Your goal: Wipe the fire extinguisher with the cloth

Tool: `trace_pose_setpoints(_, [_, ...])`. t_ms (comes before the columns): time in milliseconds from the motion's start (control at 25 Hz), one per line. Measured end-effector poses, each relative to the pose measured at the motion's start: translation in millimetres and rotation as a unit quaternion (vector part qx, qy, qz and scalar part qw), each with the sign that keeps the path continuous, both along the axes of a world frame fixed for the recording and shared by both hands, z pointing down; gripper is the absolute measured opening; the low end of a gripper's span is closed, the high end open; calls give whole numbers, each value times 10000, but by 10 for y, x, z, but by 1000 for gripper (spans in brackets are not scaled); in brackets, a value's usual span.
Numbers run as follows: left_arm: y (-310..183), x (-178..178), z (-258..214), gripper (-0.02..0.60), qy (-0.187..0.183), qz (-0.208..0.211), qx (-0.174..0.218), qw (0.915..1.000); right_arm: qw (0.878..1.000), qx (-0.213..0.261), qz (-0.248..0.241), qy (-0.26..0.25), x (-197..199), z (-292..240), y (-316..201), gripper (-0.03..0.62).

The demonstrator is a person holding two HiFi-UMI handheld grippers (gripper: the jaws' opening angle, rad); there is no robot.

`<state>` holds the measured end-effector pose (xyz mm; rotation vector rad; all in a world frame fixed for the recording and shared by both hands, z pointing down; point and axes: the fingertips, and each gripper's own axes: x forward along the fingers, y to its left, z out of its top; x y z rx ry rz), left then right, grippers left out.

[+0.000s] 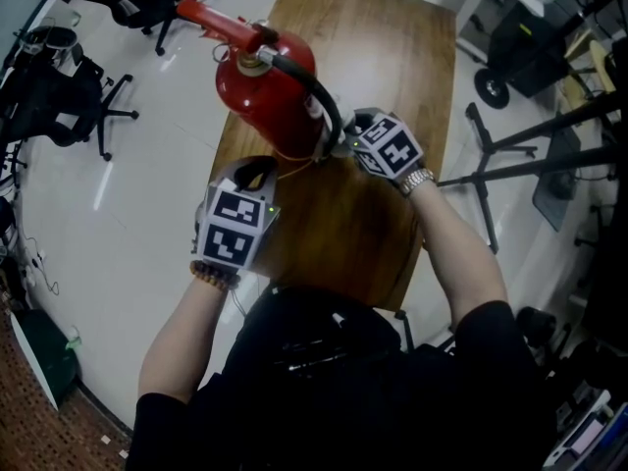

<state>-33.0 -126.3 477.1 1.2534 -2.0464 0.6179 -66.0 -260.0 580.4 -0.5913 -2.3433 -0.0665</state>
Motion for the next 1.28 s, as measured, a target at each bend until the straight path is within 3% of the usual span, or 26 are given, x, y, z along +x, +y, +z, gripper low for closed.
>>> trace_pose_setpoints(960, [-17,-71,58,-2,26,-127,-95,9999,9952,224,250,916,-35,787,-114,112])
trace_pose_setpoints(1280, [-90,-100,-34,-2,-11,-149,16,9999,9956,494,506,622,-54,499,-299,112])
